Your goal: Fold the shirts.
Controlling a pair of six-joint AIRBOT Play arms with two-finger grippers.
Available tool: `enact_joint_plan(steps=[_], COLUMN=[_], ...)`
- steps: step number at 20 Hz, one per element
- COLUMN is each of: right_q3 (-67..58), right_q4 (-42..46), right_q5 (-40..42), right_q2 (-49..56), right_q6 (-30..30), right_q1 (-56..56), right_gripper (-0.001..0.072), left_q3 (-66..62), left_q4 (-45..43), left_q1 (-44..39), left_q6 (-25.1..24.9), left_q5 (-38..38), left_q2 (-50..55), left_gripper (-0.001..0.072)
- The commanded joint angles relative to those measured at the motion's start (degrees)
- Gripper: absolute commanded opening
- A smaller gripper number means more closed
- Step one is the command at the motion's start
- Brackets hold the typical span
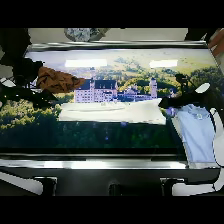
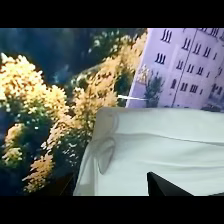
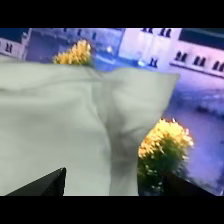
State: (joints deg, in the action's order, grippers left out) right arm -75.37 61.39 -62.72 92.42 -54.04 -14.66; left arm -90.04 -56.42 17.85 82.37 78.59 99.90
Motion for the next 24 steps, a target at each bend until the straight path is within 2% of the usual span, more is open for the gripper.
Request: enact_joint_plan(steps=[1,7,8,9,10,11,12,13,14,15,18,20,24], right_q3=[0.2,0.2,0.2,0.2,0.2,0.2,0.2,0.2,0.2,0.2,0.2,0.2,0.2], right_q4=[1.4,-11.0,-11.3,-11.5,-11.7,-12.3,-13.4,-14.6,-15.7,-16.2,-16.2,-16.2,-15.9], right_q5=[-5.8,-5.8,-6.2,-7.0,-7.6,-7.8,-8.1,-8.1,-8.4,-9.0,-14.0,-17.8,-22.9], right_q2=[3.0,9.4,10.0,10.3,10.4,10.2,9.4,8.0,6.2,3.8,-4.5,-10.3,-21.0], right_q6=[-1.0,-2.8,-4.2,-5.6,-6.3,-6.5,-6.0,-3.9,-2.8,-2.5,-2.5,-2.6,-5.2], right_q1=[-0.7,-0.7,-0.7,-0.7,-0.7,-0.7,-0.7,-0.7,-0.7,-0.7,-0.7,-0.7,-0.7], right_gripper=[0.0720,0.0710,0.0681,0.0618,0.0431,0.0093,0.0038,0.0037,0.0036,0.0036,0.0036,0.0036,0.0036], left_q3=[-0.9,-0.9,-0.9,-0.9,-0.8,-0.5,0.2,1.2,2.7,4.6,9.6,9.7,9.0], left_q4=[0.0,0.0,0.0,0.0,-0.1,-0.1,-0.1,-0.1,-0.1,0.0,2.8,5.6,22.2], left_q1=[0.6,-4.8,-6.4,-8.2,-10.2,-12.3,-14.7,-17.1,-20.1,-23.4,-34.2,-40.7,-48.5], left_q6=[-0.1,-1.4,-1.4,-1.4,-1.4,-1.4,-1.4,-1.4,-1.8,-3.2,0.1,0.2,0.1], left_q5=[0.1,0.4,0.4,0.4,0.4,-0.1,-1.2,-2.7,-4.7,-7.5,-16.9,-20.9,-30.3], left_q2=[-6.3,-17.4,-18.3,-18.6,-18.6,-18.4,-18.3,-18.1,-17.7,-17.1,-12.1,-6.5,2.4], left_gripper=[0.0535,0.0534,0.0535,0.0534,0.0534,0.0533,0.0501,0.0349,0.0100,0.0027,0.0027,0.0026,0.0025])
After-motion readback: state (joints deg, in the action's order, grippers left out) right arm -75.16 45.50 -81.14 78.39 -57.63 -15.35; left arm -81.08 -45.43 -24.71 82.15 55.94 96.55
